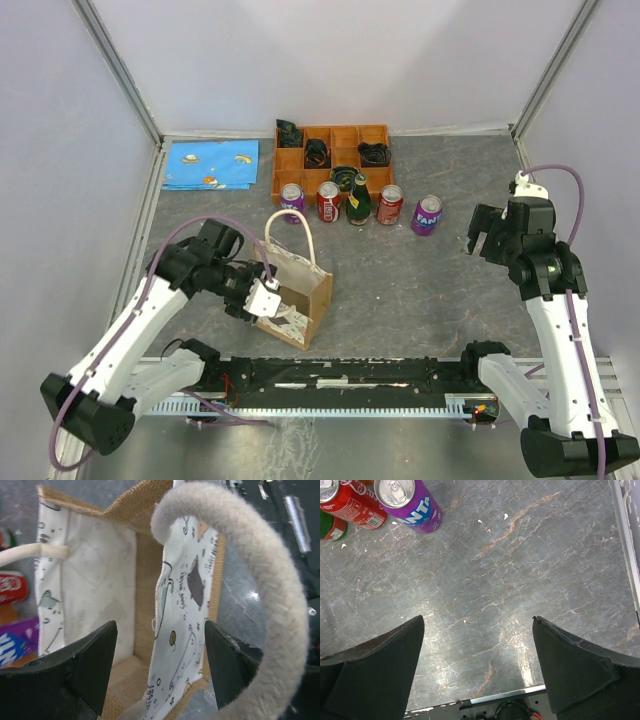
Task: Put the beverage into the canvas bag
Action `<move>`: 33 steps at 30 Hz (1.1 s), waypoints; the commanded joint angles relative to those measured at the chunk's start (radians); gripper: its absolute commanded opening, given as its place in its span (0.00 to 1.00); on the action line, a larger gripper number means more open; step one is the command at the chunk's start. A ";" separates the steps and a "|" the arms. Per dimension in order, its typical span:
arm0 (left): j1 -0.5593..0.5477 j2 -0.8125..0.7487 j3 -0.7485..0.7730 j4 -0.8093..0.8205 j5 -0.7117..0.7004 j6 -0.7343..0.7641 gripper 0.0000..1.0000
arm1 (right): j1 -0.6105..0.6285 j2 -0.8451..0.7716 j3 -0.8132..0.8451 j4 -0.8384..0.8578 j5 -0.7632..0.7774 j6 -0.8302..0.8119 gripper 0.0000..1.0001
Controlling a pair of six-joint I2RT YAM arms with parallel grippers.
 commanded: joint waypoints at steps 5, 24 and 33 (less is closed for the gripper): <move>-0.033 0.138 0.170 -0.203 0.028 0.158 0.93 | -0.004 -0.043 0.010 -0.015 0.001 0.012 0.97; -0.055 0.171 0.608 -0.210 0.182 -0.441 0.99 | -0.005 -0.019 -0.018 -0.001 -0.029 0.033 0.97; -0.054 0.123 0.524 0.180 -0.017 -1.061 0.90 | -0.004 0.031 0.002 0.029 -0.055 0.014 0.97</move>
